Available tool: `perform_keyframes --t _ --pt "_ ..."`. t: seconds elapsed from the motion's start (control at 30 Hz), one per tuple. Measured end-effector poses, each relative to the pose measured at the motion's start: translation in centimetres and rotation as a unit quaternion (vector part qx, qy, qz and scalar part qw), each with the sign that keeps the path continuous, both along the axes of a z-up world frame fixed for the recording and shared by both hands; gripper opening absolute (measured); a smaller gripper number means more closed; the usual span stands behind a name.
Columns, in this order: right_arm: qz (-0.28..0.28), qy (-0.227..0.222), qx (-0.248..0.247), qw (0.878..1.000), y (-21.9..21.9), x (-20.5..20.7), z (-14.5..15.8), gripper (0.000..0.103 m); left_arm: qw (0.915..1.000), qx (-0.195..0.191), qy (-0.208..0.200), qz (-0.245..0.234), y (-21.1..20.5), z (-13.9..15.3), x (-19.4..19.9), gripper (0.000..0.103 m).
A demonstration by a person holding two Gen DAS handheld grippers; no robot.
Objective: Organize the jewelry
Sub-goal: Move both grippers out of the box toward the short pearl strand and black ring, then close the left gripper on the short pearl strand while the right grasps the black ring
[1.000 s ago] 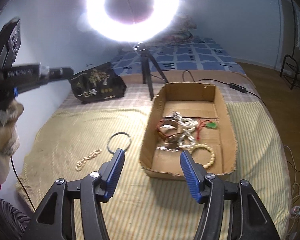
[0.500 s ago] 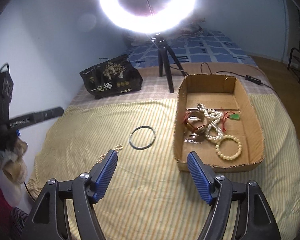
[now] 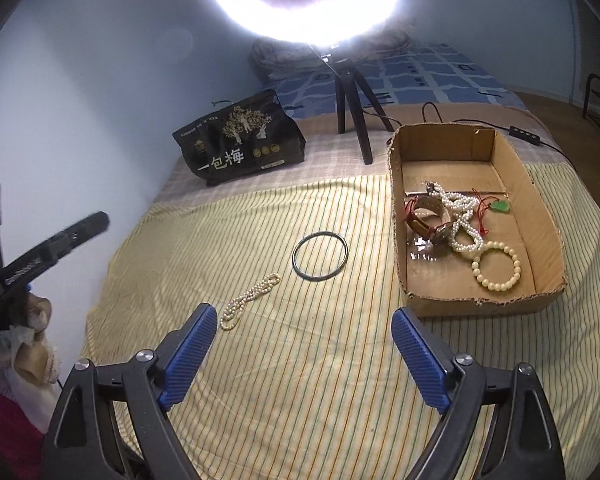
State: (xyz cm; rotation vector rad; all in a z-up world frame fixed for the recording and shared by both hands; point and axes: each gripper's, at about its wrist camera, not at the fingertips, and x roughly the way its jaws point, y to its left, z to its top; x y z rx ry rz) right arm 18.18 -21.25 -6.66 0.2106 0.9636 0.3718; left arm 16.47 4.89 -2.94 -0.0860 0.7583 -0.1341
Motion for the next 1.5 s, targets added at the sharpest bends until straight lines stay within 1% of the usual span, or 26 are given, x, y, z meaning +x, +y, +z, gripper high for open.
perform_keyframes --t 0.1,0.27,0.4,0.53,0.63,0.73,0.8,0.87,0.93,1.03,1.1,1.17,1.23,1.27,1.4,1.5 --pt "-0.006 0.006 -0.012 1.000 0.3 -0.1 -0.2 0.091 0.9997 0.013 -0.018 0.000 0.0 0.7 -0.8 0.028" --pt "-0.017 0.008 -0.031 0.999 0.7 -0.4 -0.2 0.091 0.9988 0.022 -0.043 -0.004 -0.1 1.8 -2.0 0.028" --pt "-0.024 -0.001 -0.050 0.998 1.2 -0.8 0.0 0.091 0.9980 0.029 -0.055 -0.010 -0.5 2.3 -2.6 0.028" --pt "-0.021 -0.016 -0.063 0.998 1.9 -1.2 0.1 0.091 0.9974 0.035 -0.061 -0.015 -0.7 2.2 -2.9 0.028" --pt "-0.018 -0.032 -0.071 0.997 2.4 -1.6 0.2 0.091 0.9976 0.031 -0.058 -0.020 -0.8 1.7 -2.9 0.028" --pt "-0.018 -0.062 -0.081 0.995 2.8 -1.8 1.0 0.091 0.9979 0.039 -0.049 -0.017 -0.8 1.0 -2.6 0.028" --pt "-0.019 -0.085 -0.095 0.992 2.9 -1.8 1.6 0.091 0.9989 0.030 -0.034 -0.012 -0.7 0.3 -2.1 0.028" --pt "-0.022 -0.093 -0.091 0.991 2.7 -1.2 2.0 0.091 0.9997 0.017 -0.012 -0.009 -0.5 -0.6 -1.4 0.028" --pt "-0.020 -0.077 -0.078 0.994 2.4 -0.2 2.1 0.091 0.9998 0.014 0.002 -0.010 -0.6 -1.4 -1.0 0.028" --pt "-0.016 -0.032 -0.068 0.997 2.3 1.8 1.4 0.091 0.9997 0.005 0.021 -0.012 -0.9 -2.4 -0.4 0.028" --pt "-0.025 -0.001 -0.044 0.999 2.0 3.2 0.5 0.091 0.9992 -0.008 0.036 -0.016 -1.1 -3.2 0.1 0.028" --pt "-0.034 0.025 -0.012 0.999 1.7 4.2 -0.6 0.082 0.9980 -0.020 0.055 -0.025 -1.5 -4.0 0.6 0.028" --pt "-0.041 0.049 0.001 0.998 1.7 5.1 -1.7 0.069 0.9967 -0.026 0.070 -0.030 -1.9 -4.9 1.0 0.028" --pt "-0.043 0.058 0.001 0.997 1.8 5.6 -2.2 0.067 0.9961 -0.029 0.077 -0.031 -2.0 -5.3 1.3 0.028" --pt "-0.050 0.090 -0.015 0.995 2.3 7.1 -4.3 0.050 0.9915 -0.044 0.112 -0.050 -2.7 -7.3 2.3 0.028" --pt "-0.061 0.110 -0.019 0.992 2.4 8.1 -5.8 0.046 0.9875 -0.054 0.139 -0.052 -2.8 -8.9 3.2 0.028"
